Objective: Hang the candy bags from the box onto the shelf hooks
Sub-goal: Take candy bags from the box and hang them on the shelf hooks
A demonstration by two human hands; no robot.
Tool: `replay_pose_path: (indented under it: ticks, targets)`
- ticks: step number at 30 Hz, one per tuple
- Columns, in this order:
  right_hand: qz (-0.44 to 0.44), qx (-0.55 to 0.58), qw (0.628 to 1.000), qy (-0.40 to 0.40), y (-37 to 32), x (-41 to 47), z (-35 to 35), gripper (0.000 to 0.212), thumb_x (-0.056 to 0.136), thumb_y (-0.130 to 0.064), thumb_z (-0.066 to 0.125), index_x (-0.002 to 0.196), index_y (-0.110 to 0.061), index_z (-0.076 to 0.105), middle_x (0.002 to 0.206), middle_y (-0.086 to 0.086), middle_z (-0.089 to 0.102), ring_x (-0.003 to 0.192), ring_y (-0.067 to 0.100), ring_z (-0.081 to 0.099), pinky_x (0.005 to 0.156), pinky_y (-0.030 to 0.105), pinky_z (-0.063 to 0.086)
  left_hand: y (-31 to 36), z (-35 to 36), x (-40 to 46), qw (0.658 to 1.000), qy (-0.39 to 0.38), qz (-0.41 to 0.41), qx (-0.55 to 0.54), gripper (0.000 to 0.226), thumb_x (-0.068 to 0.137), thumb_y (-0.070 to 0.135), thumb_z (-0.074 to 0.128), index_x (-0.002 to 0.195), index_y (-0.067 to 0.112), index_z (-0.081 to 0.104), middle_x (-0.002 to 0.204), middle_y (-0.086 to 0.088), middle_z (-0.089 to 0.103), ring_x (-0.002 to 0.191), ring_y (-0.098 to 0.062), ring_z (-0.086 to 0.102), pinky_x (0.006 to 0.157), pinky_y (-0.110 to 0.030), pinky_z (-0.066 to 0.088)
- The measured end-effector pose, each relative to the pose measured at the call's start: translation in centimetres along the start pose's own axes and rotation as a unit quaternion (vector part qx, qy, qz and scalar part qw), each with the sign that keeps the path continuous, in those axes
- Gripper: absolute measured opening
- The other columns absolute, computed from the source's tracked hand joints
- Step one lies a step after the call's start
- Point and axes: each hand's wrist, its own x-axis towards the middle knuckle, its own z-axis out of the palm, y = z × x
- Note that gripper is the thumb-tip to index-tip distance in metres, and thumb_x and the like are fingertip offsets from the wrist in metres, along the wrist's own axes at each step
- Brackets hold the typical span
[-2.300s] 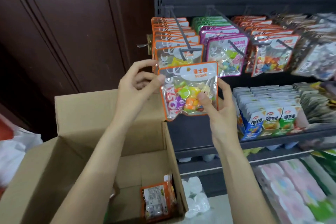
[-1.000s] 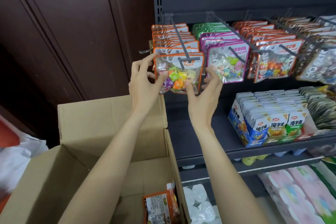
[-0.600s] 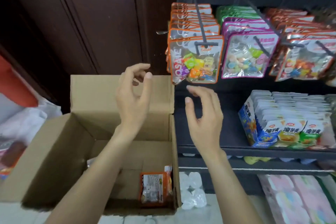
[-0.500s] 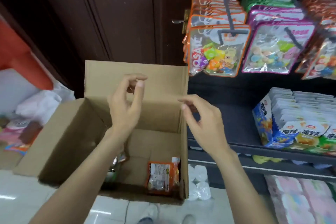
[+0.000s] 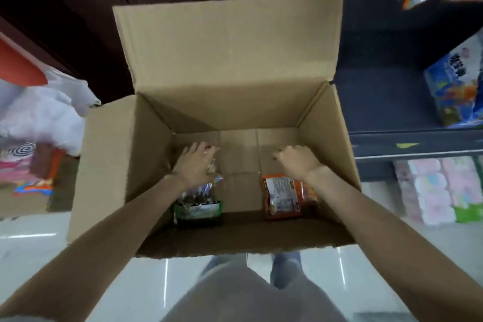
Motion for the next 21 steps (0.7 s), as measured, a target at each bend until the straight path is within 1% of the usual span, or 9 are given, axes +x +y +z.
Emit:
replay_pose_path:
  ticks: [3, 5, 8, 10, 12, 16, 17, 19, 21]
  targets:
    - [0.101, -0.101, 0.988, -0.056, 0.1, 0.2, 2.2, 0.035, 0.096, -0.014, 0.046, 0.13, -0.017, 0.055, 0.13, 0.009, 0.056, 0.124, 0.03, 0.047, 0.103, 0.043, 0.036, -0.2, 1.6, 1.0, 0.999, 0.001, 0.001, 0.043, 0.07, 0.086, 0.046, 0.06, 0.144, 0.023, 0.029, 0.14, -0.009, 0.034, 0.127, -0.029, 0.035, 0.101, -0.039, 0.03]
    - [0.141, -0.156, 0.974, -0.085, -0.2, 0.3, 3.0, 0.038, 0.099, -0.022, 0.041, 0.135, -0.017, 0.048, 0.138, 0.012, 0.048, 0.127, 0.033, 0.041, 0.106, 0.045, 0.03, -0.3, 2.3, 1.5, 0.999, -0.008, -0.019, 0.047, 0.071, 0.086, 0.049, 0.06, 0.144, 0.022, 0.029, 0.139, -0.012, 0.034, 0.125, -0.031, 0.037, 0.101, -0.039, 0.03]
    - [0.178, -0.174, 0.96, -0.126, -1.5, 0.7, 3.5, 0.039, 0.1, -0.024, 0.037, 0.137, -0.017, 0.044, 0.139, 0.015, 0.042, 0.123, 0.035, 0.042, 0.102, 0.045, 0.033, -1.1, 3.3, 2.0, 0.997, -0.044, -0.05, 0.038, 0.077, 0.083, 0.057, 0.062, 0.143, 0.023, 0.028, 0.138, -0.014, 0.036, 0.123, -0.033, 0.041, 0.101, -0.042, 0.031]
    - [0.197, -0.181, 0.952, -0.147, -2.0, 1.0, 3.5, 0.039, 0.098, -0.024, 0.042, 0.136, -0.016, 0.046, 0.136, 0.016, 0.043, 0.119, 0.035, 0.045, 0.099, 0.044, 0.036, -1.7, 4.0, 2.2, 0.995, -0.067, -0.066, 0.017, 0.082, 0.081, 0.058, 0.064, 0.145, 0.023, 0.025, 0.14, -0.014, 0.036, 0.125, -0.034, 0.041, 0.103, -0.043, 0.03]
    - [0.213, -0.182, 0.946, -0.165, -2.1, 1.1, 3.5, 0.037, 0.096, -0.026, 0.047, 0.131, -0.015, 0.051, 0.13, 0.015, 0.049, 0.115, 0.031, 0.049, 0.095, 0.041, 0.039, -2.1, 4.5, 2.1, 0.996, -0.067, -0.051, 0.027, 0.083, 0.081, 0.055, 0.066, 0.145, 0.022, 0.024, 0.143, -0.013, 0.037, 0.127, -0.033, 0.041, 0.103, -0.044, 0.03]
    - [0.188, -0.185, 0.945, -0.194, -2.2, 0.6, 4.1, 0.023, 0.096, -0.033, 0.048, 0.111, -0.024, 0.063, 0.108, 0.0, 0.065, 0.1, 0.02, 0.057, 0.085, 0.034, 0.037, -2.0, 4.8, 2.0, 0.995, -0.048, -0.034, 0.085, 0.082, 0.08, 0.054, 0.067, 0.143, 0.02, 0.026, 0.143, -0.013, 0.035, 0.125, -0.032, 0.036, 0.102, -0.043, 0.031]
    - [0.182, -0.18, 0.947, -0.196, -2.1, 0.6, 4.4, 0.023, 0.097, -0.034, 0.047, 0.109, -0.024, 0.063, 0.107, -0.001, 0.066, 0.101, 0.019, 0.057, 0.087, 0.034, 0.037, -1.9, 4.8, 2.2, 0.994, -0.054, -0.038, 0.082, 0.084, 0.079, 0.056, 0.067, 0.144, 0.021, 0.026, 0.144, -0.013, 0.033, 0.126, -0.031, 0.035, 0.103, -0.044, 0.03]
    - [0.174, -0.148, 0.954, -0.195, -1.9, 0.7, 4.4, 0.027, 0.098, -0.038, 0.047, 0.113, -0.022, 0.063, 0.113, 0.0, 0.066, 0.108, 0.019, 0.057, 0.096, 0.035, 0.036, -1.9, 4.9, 2.7, 0.993, -0.075, -0.041, 0.076, 0.09, 0.076, 0.06, 0.068, 0.144, 0.022, 0.024, 0.146, -0.013, 0.031, 0.128, -0.032, 0.034, 0.105, -0.045, 0.027]
    - [0.146, -0.085, 0.971, -0.171, -1.9, 0.8, 3.6, 0.029, 0.097, -0.035, 0.051, 0.118, -0.018, 0.061, 0.121, 0.003, 0.063, 0.115, 0.022, 0.056, 0.103, 0.037, 0.033, -1.6, 4.8, 2.9, 0.993, -0.078, -0.038, 0.083, 0.092, 0.073, 0.061, 0.07, 0.143, 0.022, 0.025, 0.14, -0.016, 0.034, 0.125, -0.033, 0.036, 0.105, -0.044, 0.027]
